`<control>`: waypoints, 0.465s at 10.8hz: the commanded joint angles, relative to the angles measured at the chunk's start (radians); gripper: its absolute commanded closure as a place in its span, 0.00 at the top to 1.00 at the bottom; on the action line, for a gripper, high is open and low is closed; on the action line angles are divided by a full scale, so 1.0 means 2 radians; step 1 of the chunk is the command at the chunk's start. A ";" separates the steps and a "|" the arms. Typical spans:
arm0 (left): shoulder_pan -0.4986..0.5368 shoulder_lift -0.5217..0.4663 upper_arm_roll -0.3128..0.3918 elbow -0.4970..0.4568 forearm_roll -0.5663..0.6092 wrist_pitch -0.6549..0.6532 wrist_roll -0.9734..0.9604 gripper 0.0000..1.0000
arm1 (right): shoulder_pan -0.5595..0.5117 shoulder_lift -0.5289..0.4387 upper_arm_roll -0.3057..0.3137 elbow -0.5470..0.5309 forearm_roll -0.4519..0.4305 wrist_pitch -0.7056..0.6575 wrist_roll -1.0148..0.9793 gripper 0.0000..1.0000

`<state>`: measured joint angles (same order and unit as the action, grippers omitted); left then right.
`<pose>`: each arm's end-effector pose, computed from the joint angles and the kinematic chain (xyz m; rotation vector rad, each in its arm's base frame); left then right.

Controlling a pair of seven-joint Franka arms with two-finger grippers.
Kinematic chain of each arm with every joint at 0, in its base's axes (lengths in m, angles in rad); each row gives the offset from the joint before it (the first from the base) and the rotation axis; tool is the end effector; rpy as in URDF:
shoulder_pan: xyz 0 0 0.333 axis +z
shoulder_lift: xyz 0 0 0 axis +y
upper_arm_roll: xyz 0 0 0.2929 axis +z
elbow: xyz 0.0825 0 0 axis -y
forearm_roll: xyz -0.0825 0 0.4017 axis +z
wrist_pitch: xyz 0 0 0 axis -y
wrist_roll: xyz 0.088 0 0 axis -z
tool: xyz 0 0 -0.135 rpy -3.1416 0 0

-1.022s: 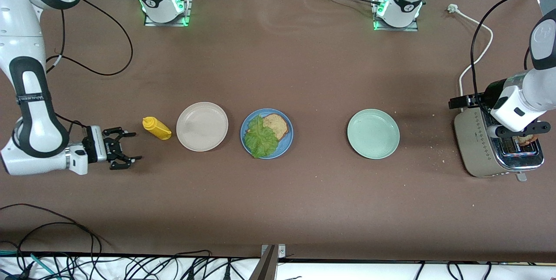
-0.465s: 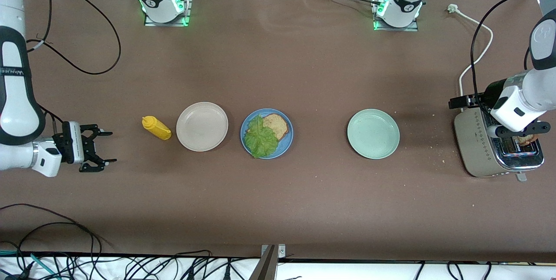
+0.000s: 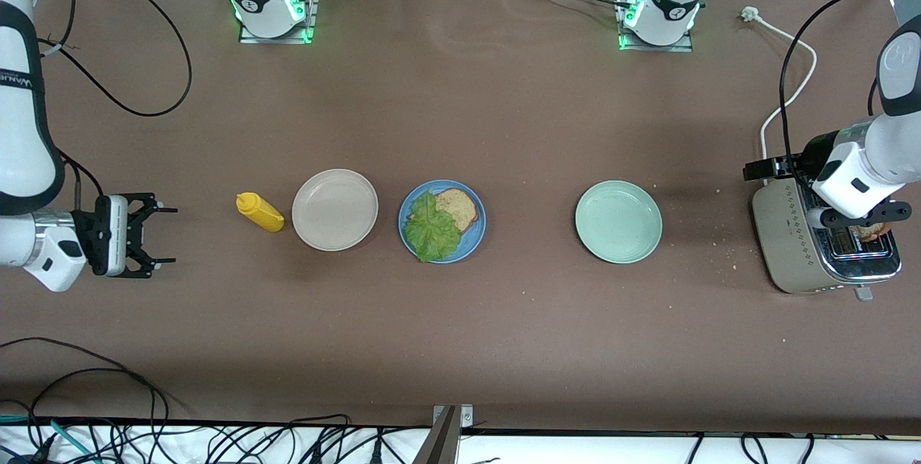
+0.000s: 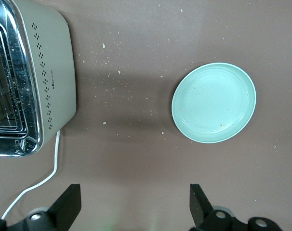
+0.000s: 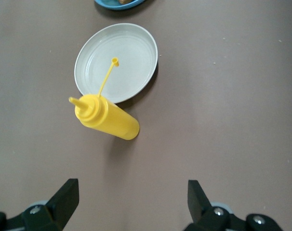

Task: Make sandwich in blue plate with both arms

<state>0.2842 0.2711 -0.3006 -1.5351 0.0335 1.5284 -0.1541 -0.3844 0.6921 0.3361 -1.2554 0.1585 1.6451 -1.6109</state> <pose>0.6144 0.0088 0.4322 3.0826 0.2074 -0.4175 0.6979 -0.0586 0.3059 -1.9821 -1.8188 -0.1364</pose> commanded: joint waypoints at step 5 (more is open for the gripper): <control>0.028 -0.004 0.006 0.007 0.039 -0.004 0.076 1.00 | 0.113 -0.134 -0.085 -0.045 -0.006 -0.016 0.309 1.00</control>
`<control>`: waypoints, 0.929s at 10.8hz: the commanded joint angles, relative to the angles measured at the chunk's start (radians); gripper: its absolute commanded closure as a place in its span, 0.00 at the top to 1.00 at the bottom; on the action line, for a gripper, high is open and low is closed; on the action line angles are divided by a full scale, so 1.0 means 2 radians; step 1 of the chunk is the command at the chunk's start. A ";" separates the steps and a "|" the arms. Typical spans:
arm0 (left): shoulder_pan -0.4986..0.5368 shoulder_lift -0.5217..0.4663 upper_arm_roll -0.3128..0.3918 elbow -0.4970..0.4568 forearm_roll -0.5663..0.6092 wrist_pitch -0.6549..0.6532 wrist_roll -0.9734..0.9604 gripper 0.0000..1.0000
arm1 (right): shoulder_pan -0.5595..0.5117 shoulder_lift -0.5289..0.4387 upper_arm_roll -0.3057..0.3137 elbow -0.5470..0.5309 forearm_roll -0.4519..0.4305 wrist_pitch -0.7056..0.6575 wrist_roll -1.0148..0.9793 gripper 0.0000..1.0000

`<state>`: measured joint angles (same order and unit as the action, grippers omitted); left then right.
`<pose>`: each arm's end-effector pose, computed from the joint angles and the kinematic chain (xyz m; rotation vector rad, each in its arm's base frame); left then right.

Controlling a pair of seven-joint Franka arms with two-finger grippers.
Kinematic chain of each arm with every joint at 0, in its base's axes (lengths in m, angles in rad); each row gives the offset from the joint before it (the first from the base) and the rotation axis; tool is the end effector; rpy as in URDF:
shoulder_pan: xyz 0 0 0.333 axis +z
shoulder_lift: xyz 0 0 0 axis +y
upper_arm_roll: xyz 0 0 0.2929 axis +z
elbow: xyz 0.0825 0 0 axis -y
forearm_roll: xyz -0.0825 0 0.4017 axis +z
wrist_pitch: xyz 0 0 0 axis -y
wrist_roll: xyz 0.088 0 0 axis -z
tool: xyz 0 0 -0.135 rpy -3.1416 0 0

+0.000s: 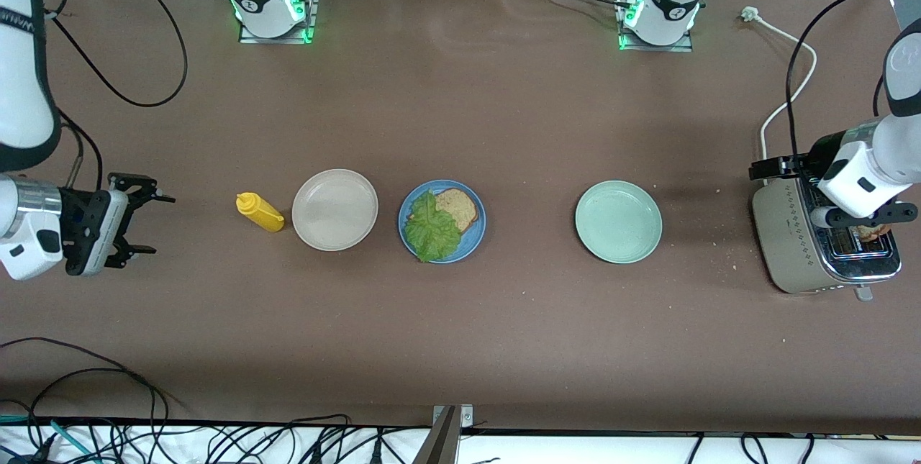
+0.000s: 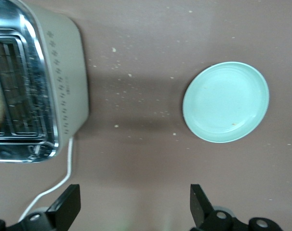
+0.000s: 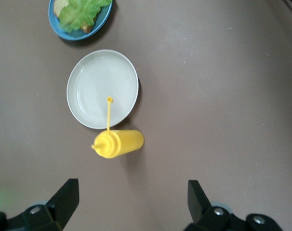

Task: Make sandwich in blue plate with both arms

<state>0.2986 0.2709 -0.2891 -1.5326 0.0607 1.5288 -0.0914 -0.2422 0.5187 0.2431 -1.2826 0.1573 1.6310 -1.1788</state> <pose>0.6144 0.0281 0.4329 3.1050 0.1480 -0.4125 0.6903 -0.0083 0.3994 -2.3810 -1.5198 -0.0370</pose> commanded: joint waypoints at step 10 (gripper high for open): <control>0.140 0.072 0.000 0.022 0.117 0.079 0.163 1.00 | 0.172 -0.176 -0.119 -0.156 -0.056 0.075 0.502 1.00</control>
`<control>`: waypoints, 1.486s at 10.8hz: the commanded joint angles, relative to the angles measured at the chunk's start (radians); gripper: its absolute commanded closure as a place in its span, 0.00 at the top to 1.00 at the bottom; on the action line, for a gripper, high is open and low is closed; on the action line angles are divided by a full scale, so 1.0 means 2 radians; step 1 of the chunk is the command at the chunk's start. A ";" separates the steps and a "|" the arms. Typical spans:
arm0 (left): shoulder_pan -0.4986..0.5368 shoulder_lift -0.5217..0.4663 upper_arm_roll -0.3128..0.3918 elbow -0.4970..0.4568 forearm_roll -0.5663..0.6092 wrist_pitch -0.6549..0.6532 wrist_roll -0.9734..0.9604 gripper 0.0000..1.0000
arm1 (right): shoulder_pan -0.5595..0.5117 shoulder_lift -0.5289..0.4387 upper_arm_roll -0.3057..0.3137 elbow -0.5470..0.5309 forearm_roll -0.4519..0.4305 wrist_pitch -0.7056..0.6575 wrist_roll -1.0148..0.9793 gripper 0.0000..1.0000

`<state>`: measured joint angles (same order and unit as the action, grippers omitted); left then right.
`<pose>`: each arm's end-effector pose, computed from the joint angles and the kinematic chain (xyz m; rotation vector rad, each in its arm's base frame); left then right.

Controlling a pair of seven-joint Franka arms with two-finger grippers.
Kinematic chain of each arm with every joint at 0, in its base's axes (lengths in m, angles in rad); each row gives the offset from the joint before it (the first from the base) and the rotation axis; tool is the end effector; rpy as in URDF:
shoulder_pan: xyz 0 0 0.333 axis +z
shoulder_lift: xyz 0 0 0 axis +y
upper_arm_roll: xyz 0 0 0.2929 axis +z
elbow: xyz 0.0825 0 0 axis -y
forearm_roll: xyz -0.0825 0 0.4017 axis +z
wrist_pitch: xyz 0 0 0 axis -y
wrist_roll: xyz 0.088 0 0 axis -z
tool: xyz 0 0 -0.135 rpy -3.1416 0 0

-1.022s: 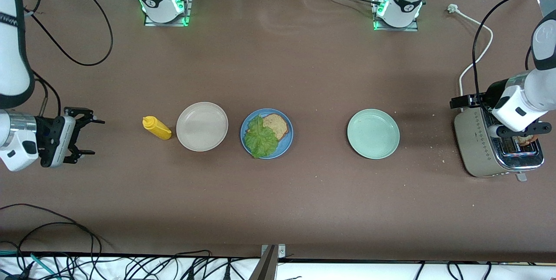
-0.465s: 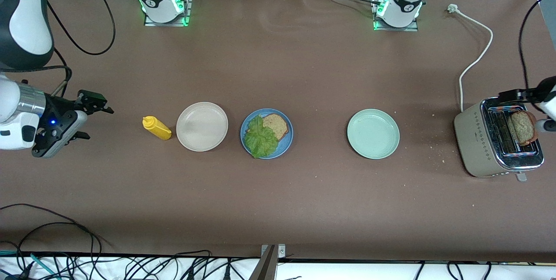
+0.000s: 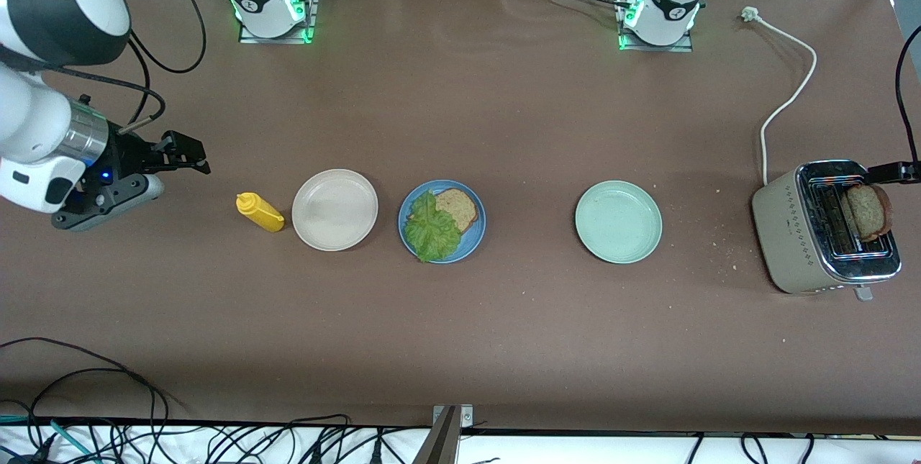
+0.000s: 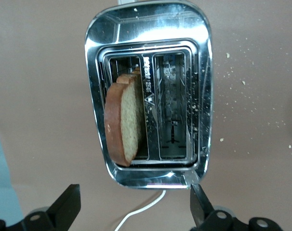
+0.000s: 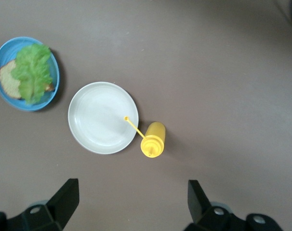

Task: Make sandwich in blue plate with both arms

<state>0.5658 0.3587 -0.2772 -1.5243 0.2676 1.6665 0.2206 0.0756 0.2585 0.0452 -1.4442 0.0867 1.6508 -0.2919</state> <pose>0.6037 0.2313 0.3916 -3.0112 -0.0335 0.3575 0.6389 0.0859 0.4854 -2.9778 -0.6072 0.0655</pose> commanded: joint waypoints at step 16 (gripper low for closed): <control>0.033 0.062 -0.024 0.055 0.007 0.023 0.011 0.00 | 0.022 -0.105 -0.066 -0.041 -0.024 -0.037 0.109 1.00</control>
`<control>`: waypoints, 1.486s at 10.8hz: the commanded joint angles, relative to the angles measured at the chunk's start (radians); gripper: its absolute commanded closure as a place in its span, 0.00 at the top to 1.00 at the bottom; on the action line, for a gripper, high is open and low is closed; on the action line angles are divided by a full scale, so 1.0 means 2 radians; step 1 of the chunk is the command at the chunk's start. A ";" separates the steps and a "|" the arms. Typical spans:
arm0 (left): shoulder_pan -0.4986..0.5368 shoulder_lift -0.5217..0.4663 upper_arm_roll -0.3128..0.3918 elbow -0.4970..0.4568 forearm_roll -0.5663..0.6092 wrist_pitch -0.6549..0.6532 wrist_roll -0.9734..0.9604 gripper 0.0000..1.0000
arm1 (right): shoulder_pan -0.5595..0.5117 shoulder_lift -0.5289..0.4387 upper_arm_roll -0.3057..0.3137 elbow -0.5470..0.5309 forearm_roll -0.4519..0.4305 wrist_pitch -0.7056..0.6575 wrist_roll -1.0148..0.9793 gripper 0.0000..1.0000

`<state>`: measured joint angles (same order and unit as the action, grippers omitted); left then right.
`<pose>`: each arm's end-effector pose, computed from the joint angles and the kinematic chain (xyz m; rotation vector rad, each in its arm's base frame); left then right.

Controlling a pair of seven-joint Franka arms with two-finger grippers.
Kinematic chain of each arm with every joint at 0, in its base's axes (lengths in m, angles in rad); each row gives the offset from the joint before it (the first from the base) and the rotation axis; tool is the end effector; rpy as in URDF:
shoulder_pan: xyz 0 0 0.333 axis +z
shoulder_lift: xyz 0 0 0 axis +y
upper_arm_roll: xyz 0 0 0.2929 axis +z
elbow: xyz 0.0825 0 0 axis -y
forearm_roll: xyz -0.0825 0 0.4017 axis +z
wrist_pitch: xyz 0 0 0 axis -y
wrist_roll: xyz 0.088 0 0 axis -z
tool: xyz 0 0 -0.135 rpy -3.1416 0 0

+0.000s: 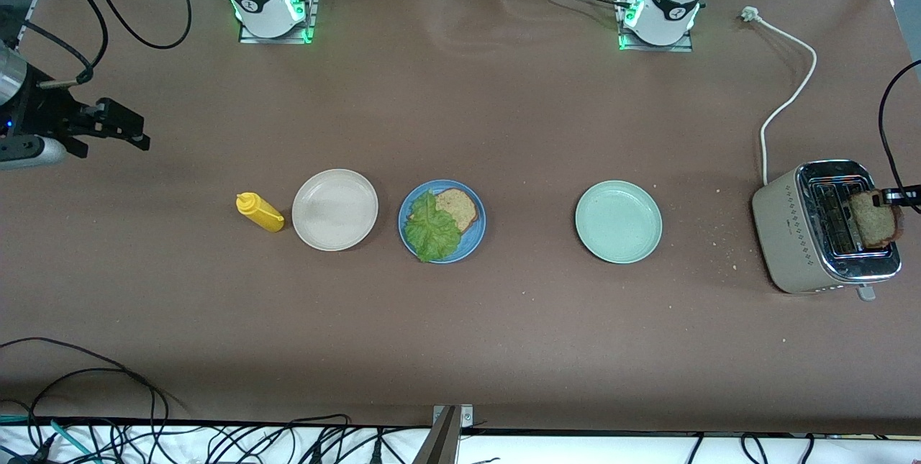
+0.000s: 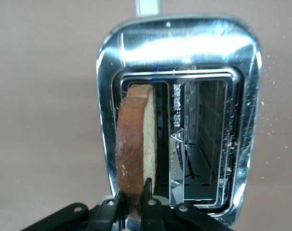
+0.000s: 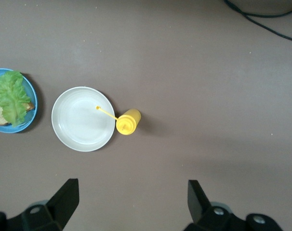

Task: Make sandwich in blue plate with both arms
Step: 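Lift the bread slice out of the toaster with the left gripper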

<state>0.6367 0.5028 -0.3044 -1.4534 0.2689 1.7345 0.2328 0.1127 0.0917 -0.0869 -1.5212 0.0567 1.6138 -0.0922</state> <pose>0.6176 0.2730 0.3368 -3.0693 -0.0772 0.3395 0.6014 0.0249 0.5481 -3.0878 -0.1792 -0.0044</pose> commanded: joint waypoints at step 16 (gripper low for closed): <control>-0.121 -0.037 -0.156 0.074 -0.207 -0.151 -0.434 0.00 | 0.008 -0.010 0.014 0.002 -0.047 -0.024 0.008 1.00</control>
<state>0.4914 0.3876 -0.6182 -1.3069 -0.0671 1.3767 -0.4760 0.1255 0.0676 -0.0649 -1.5241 -0.0283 1.5958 -0.0853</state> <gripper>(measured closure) 0.907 0.000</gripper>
